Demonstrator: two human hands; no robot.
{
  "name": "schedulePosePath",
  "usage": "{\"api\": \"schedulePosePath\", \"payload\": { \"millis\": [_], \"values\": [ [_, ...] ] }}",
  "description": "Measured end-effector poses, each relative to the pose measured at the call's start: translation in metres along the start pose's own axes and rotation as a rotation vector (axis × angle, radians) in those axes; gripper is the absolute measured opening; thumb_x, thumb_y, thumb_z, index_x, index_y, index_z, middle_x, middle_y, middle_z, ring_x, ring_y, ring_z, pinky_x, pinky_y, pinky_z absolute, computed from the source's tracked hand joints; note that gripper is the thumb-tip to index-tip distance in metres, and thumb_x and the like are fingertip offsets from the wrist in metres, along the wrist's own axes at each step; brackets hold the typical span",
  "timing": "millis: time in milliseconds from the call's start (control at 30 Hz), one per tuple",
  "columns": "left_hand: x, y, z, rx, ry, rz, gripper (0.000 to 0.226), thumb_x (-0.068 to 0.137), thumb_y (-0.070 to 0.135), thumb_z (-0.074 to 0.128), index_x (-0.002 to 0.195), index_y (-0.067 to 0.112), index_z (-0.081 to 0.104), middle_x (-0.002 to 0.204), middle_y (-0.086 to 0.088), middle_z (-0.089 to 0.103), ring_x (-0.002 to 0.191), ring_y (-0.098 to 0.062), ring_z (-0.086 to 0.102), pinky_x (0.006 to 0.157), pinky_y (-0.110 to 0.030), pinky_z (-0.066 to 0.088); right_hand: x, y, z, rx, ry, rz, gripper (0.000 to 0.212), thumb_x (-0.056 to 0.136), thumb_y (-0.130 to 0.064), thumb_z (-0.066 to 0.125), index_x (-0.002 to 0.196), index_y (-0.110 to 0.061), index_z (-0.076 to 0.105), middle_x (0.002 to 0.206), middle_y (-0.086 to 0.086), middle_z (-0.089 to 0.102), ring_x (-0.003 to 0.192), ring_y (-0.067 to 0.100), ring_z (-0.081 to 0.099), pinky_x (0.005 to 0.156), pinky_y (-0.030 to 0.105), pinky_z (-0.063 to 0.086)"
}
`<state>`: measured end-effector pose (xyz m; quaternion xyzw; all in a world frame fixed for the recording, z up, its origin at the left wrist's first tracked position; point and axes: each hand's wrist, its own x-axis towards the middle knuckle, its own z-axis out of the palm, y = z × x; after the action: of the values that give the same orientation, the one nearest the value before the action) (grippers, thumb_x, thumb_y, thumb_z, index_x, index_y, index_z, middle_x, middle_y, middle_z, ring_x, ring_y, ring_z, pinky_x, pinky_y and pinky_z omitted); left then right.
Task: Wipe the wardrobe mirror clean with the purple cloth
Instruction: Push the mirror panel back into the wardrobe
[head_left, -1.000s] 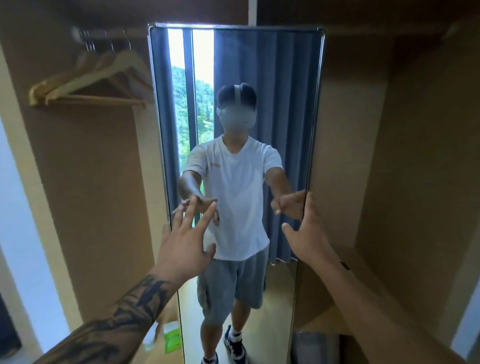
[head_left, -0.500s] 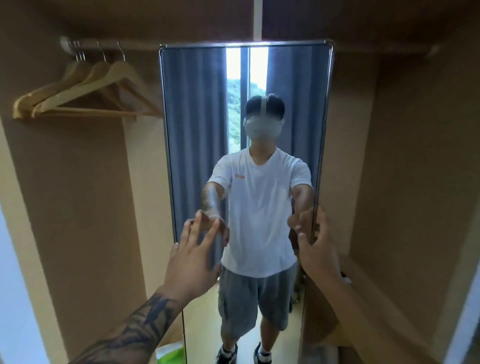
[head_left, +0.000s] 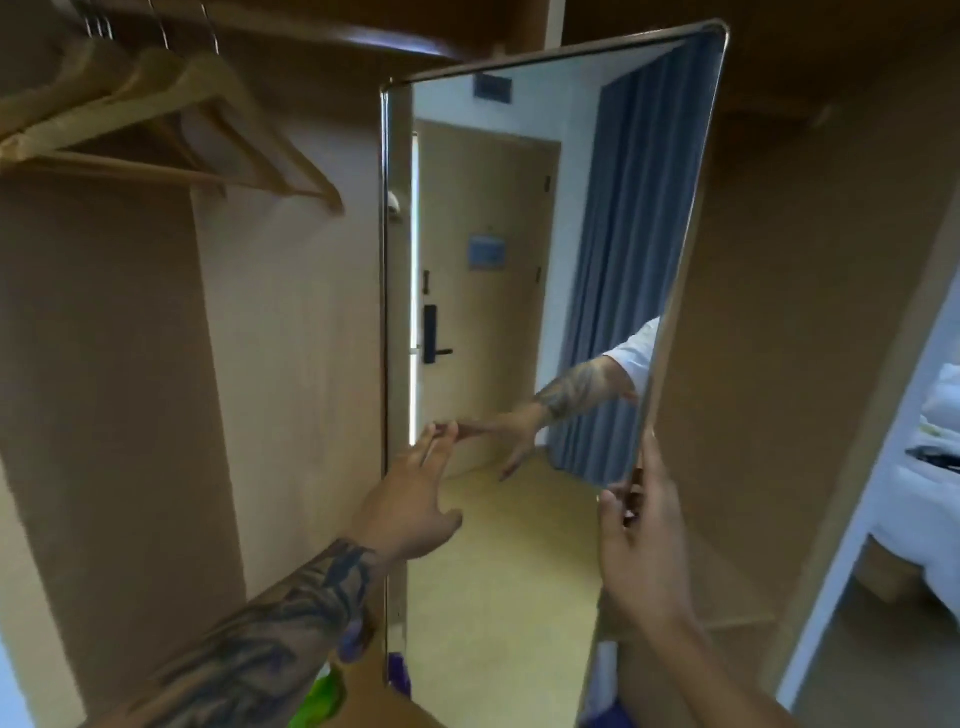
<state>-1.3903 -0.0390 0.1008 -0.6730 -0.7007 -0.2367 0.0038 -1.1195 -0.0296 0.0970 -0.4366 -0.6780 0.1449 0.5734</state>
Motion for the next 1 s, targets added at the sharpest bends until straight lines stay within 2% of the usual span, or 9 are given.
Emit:
{"api": "schedulePosePath", "payload": {
  "millis": [133,267,400,533,600,700,833,933,1000],
  "values": [
    [-0.004,0.001,0.004,0.089,-0.059,0.027,0.110,0.089,0.050,0.067,0.160,0.041,-0.016,0.174,0.003,-0.004,0.158,-0.027,0.015,0.120,-0.049,0.035,-0.023,-0.015,0.005,-0.110,-0.006,-0.102,0.089,0.103,-0.011,0.056,0.156,-0.054,-0.001,0.105,-0.007,0.045,0.087,0.003,0.054,0.079,0.039,0.052],
    [-0.009,-0.005,0.002,0.149,-0.076,0.057,0.104,0.090,0.058,0.060,0.158,0.046,-0.017,0.174,0.000,0.000,0.157,-0.030,0.017,0.117,-0.054,0.037,-0.044,-0.035,0.018,-0.189,-0.008,-0.194,0.100,0.104,-0.014,0.053,0.149,-0.065,-0.021,0.114,0.000,0.045,0.080,0.010,0.055,0.071,0.039,0.053],
    [-0.022,-0.013,-0.006,0.138,-0.085,0.075,0.099,0.090,0.057,0.060,0.160,0.045,-0.010,0.173,-0.002,0.006,0.156,-0.031,0.020,0.117,-0.057,0.036,-0.056,-0.049,0.034,-0.234,-0.047,-0.230,0.102,0.104,-0.013,0.053,0.152,-0.056,-0.025,0.117,0.002,0.045,0.077,0.017,0.056,0.066,0.041,0.055],
    [-0.032,-0.029,-0.015,0.177,-0.106,0.051,0.098,0.091,0.056,0.059,0.162,0.041,-0.007,0.173,-0.001,0.006,0.157,-0.029,0.017,0.119,-0.054,0.034,-0.061,-0.064,0.059,-0.352,-0.104,-0.290,0.105,0.101,-0.015,0.056,0.155,-0.046,-0.029,0.106,0.003,0.050,0.064,0.021,0.051,0.050,0.033,0.038],
    [-0.039,-0.035,-0.019,0.193,-0.112,0.026,0.098,0.091,0.058,0.058,0.161,0.042,-0.008,0.174,0.000,0.004,0.158,-0.028,0.015,0.120,-0.054,0.032,-0.062,-0.065,0.068,-0.403,-0.151,-0.301,0.105,0.102,-0.020,0.054,0.151,-0.047,-0.035,0.103,0.003,0.054,0.061,0.024,0.052,0.046,0.036,0.042],
    [-0.048,-0.045,-0.023,0.202,-0.116,0.006,0.097,0.092,0.060,0.057,0.161,0.044,-0.009,0.174,0.002,0.001,0.158,-0.027,0.013,0.121,-0.053,0.030,-0.055,-0.062,0.073,-0.385,-0.171,-0.229,0.107,0.102,-0.021,0.052,0.147,-0.046,-0.042,0.102,0.002,0.054,0.067,0.022,0.053,0.050,0.040,0.048],
    [-0.054,-0.053,-0.028,0.203,-0.112,-0.012,0.095,0.093,0.061,0.056,0.161,0.044,-0.009,0.174,0.002,0.001,0.158,-0.027,0.013,0.122,-0.054,0.028,-0.036,-0.053,0.075,-0.497,-0.192,-0.346,0.115,0.093,-0.016,0.062,0.155,-0.030,-0.035,0.080,0.005,0.058,0.065,0.024,0.055,0.056,0.045,0.052],
    [-0.055,-0.054,-0.027,0.190,-0.107,-0.037,0.095,0.093,0.061,0.055,0.161,0.044,-0.010,0.174,0.002,0.001,0.159,-0.027,0.012,0.124,-0.054,0.025,-0.024,-0.056,0.082,-0.542,-0.220,-0.344,0.120,0.089,-0.026,0.063,0.153,-0.028,-0.038,0.099,0.009,0.063,0.085,0.029,0.061,0.074,0.043,0.052],
    [-0.056,-0.053,-0.025,0.205,-0.093,-0.049,0.094,0.094,0.061,0.053,0.161,0.045,-0.011,0.174,0.002,0.000,0.159,-0.027,0.011,0.125,-0.054,0.023,-0.015,-0.056,0.087,-0.589,-0.215,-0.345,0.121,0.085,-0.032,0.066,0.157,-0.026,-0.032,0.125,0.011,0.058,0.112,0.032,0.057,0.093,0.045,0.050]
  ]
}}
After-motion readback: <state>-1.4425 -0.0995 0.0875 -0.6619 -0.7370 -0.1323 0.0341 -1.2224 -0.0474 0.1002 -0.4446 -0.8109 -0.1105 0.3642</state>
